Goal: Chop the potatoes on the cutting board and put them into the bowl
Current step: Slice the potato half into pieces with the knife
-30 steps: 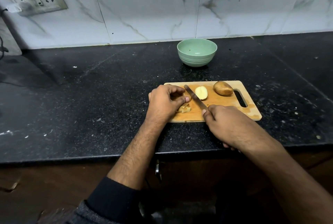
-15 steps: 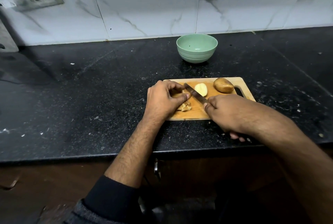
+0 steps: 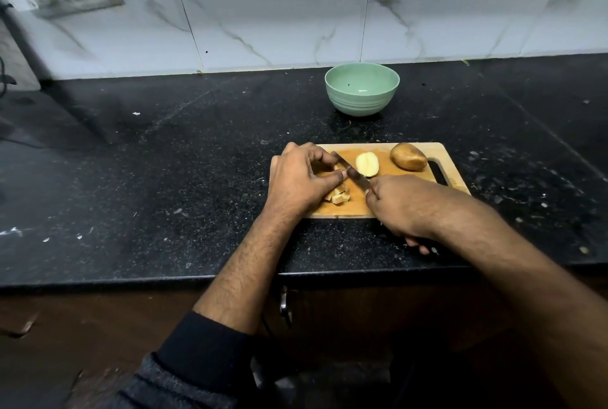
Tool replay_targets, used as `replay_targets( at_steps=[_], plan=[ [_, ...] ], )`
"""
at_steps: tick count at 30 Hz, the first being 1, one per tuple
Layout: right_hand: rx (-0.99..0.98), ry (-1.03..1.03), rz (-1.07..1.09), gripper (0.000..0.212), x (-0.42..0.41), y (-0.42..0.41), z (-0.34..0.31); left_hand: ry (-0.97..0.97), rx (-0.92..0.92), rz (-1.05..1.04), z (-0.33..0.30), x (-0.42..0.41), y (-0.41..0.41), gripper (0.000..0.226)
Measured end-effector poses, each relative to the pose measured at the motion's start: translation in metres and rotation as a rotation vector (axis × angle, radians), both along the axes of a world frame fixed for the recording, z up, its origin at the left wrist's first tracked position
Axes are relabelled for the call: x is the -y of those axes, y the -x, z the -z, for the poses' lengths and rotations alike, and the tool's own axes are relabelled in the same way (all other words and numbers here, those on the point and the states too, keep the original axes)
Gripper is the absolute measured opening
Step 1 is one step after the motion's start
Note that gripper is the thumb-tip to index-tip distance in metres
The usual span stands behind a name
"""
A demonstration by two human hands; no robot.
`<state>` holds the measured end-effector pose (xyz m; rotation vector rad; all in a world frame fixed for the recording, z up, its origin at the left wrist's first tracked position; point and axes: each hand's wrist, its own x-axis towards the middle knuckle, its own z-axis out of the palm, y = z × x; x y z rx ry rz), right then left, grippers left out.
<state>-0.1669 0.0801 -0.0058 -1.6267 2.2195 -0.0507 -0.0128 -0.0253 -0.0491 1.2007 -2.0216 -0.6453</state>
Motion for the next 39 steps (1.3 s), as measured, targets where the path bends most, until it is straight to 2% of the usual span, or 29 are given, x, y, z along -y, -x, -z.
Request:
replay_targets(
  at_steps=[5, 7, 17, 23, 33, 39],
  plan=[
    [0.170, -0.182, 0.061, 0.027, -0.035, -0.015, -0.030, 0.017, 0.015, -0.040, 0.001, -0.001, 0.001, 0.024],
    [0.160, -0.196, 0.061, 0.030, -0.049, -0.018, -0.036, 0.017, 0.002, -0.042, 0.000, -0.001, 0.000, 0.025],
    [0.085, -0.178, 0.078, 0.030, -0.070, -0.018, -0.056, 0.002, -0.007, -0.031, -0.002, -0.004, -0.001, 0.029],
    [0.077, 0.016, 0.100, 0.028, -0.052, -0.022, -0.053, -0.037, -0.039, -0.009, 0.002, -0.003, -0.004, 0.033],
    [0.084, -0.059, 0.077, 0.030, -0.036, -0.029, -0.043, 0.058, 0.071, -0.042, 0.000, -0.005, -0.003, 0.031],
    [0.067, -0.105, 0.049, 0.028, -0.032, -0.029, -0.048, 0.018, 0.046, 0.010, 0.001, -0.002, -0.004, 0.025]
  ],
)
